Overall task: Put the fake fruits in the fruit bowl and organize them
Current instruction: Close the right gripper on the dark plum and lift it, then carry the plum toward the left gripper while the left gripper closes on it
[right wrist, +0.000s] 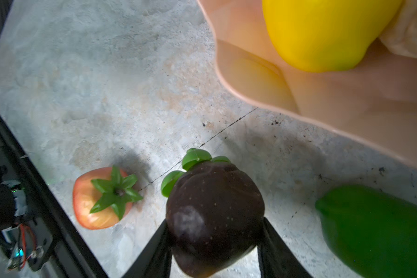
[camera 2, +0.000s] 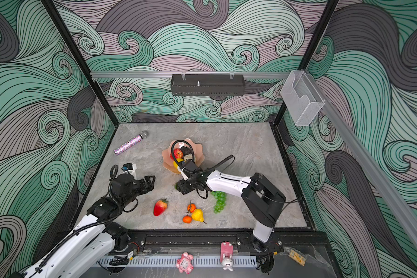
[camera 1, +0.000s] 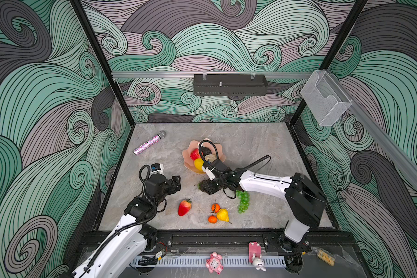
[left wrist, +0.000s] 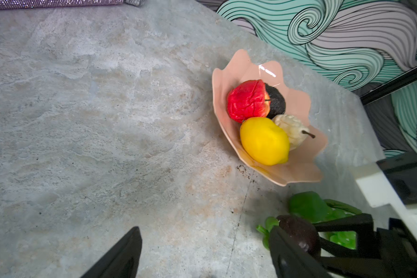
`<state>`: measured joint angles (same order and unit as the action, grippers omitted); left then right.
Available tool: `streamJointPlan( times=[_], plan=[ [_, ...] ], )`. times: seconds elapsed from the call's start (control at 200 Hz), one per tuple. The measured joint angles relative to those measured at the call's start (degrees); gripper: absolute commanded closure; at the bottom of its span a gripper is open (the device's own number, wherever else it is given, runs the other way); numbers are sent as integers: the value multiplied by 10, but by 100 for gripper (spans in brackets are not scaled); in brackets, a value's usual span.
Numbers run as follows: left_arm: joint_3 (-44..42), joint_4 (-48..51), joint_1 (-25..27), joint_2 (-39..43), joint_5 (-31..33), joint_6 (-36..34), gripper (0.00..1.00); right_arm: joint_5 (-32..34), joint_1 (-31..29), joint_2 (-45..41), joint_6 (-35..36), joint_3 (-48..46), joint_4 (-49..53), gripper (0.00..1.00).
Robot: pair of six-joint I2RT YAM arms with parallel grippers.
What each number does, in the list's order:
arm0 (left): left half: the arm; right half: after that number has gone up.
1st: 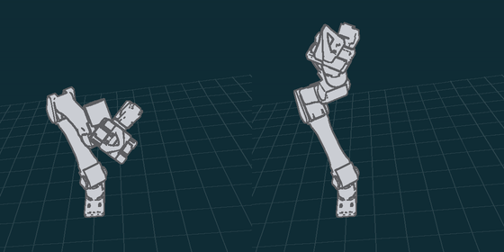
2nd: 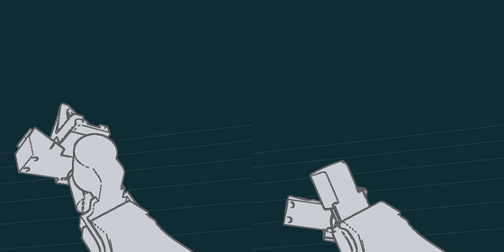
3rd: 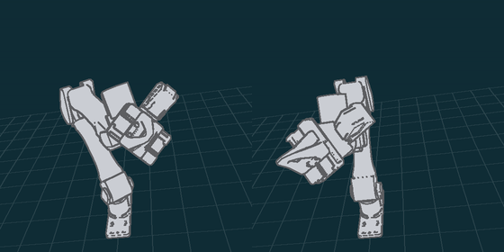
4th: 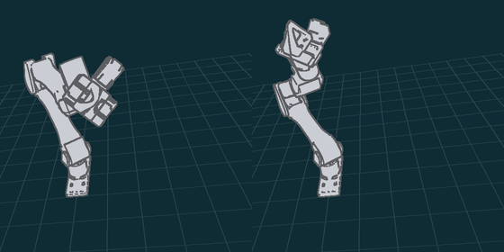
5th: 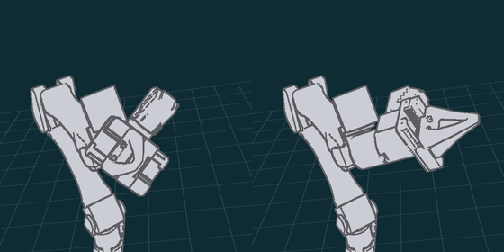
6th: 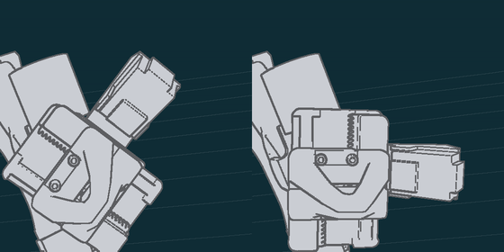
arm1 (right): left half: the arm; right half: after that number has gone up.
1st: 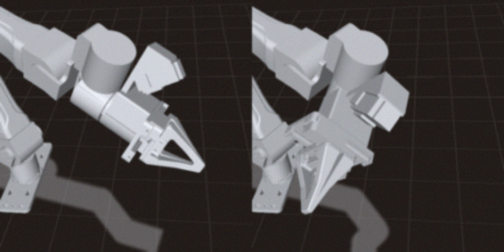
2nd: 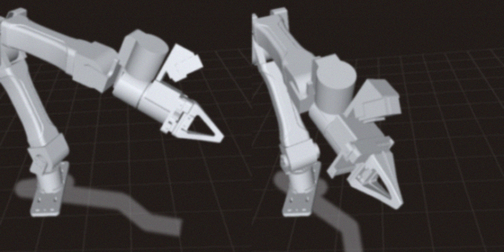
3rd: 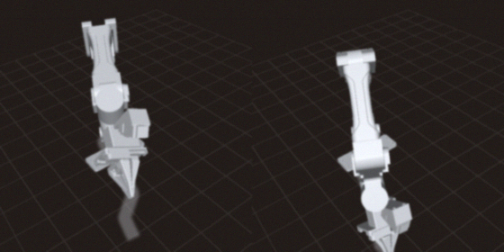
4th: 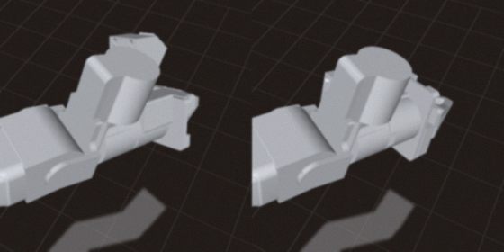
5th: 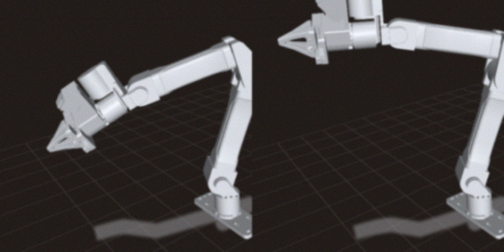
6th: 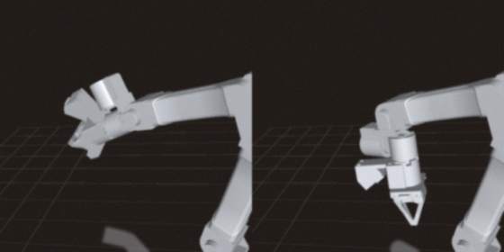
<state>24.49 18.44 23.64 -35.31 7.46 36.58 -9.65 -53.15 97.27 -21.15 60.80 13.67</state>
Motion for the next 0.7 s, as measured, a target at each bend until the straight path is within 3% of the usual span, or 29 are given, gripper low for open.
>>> streamJointPlan(
  times=[0.255,0.5,0.7],
  plan=[
    [15,-9,0,5,-96,69,18,-42,6,-92,-50,-54,-37,59],
    [32,-54,0,-52,-202,175,33,-63,14,-140,-118,-105,-138,60],
    [58,-75,0,-65,-255,219,43,-83,13,-140,-162,-129,-217,61]
  ],
)
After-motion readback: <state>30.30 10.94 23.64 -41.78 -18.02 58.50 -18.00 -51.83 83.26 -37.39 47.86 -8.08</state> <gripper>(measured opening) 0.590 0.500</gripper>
